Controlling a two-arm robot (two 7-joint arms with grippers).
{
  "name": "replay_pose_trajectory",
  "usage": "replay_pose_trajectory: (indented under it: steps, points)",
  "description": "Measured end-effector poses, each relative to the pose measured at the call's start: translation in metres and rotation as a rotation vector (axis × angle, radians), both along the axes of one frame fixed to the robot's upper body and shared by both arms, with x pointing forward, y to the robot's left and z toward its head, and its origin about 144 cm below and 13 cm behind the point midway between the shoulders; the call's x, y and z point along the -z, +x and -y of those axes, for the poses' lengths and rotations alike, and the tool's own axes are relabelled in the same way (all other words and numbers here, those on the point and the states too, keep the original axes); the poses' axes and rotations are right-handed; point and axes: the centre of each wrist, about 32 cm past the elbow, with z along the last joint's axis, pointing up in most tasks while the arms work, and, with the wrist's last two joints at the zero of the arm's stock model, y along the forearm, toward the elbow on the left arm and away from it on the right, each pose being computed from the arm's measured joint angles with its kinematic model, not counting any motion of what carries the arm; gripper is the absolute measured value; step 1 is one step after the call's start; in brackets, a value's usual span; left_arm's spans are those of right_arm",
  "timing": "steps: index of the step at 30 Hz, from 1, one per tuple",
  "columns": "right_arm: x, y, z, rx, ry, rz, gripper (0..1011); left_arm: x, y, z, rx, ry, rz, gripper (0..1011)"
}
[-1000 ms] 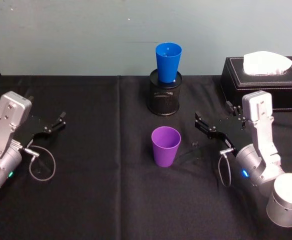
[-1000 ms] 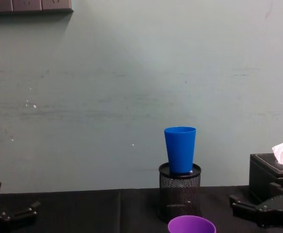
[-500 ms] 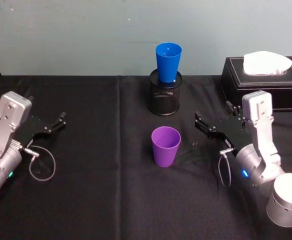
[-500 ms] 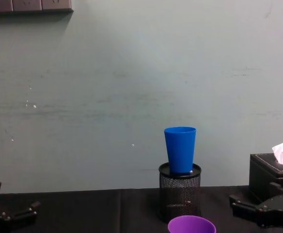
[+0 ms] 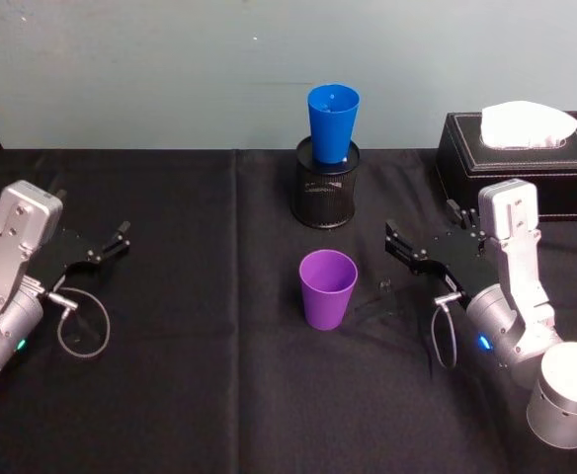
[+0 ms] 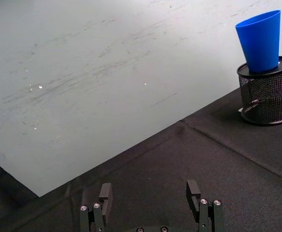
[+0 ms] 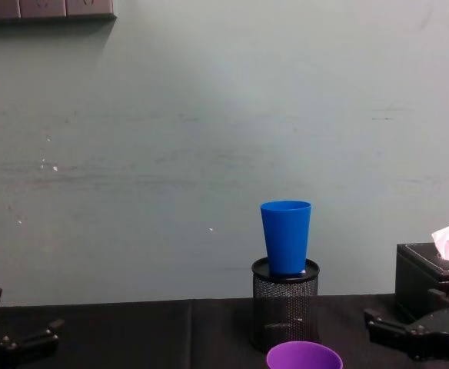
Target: Pick up one cup with a gripper and tap it against the other cup.
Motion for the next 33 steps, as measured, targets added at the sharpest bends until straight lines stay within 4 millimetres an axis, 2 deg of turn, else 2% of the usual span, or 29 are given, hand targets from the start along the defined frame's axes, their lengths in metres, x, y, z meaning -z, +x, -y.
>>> replay_pose_trajectory:
  steps: [33]
  points:
    - [0.0,0.0,0.0,0.0,0.0,0.0,1003,0.0,0.0,0.0,0.0,0.0,0.0,1005]
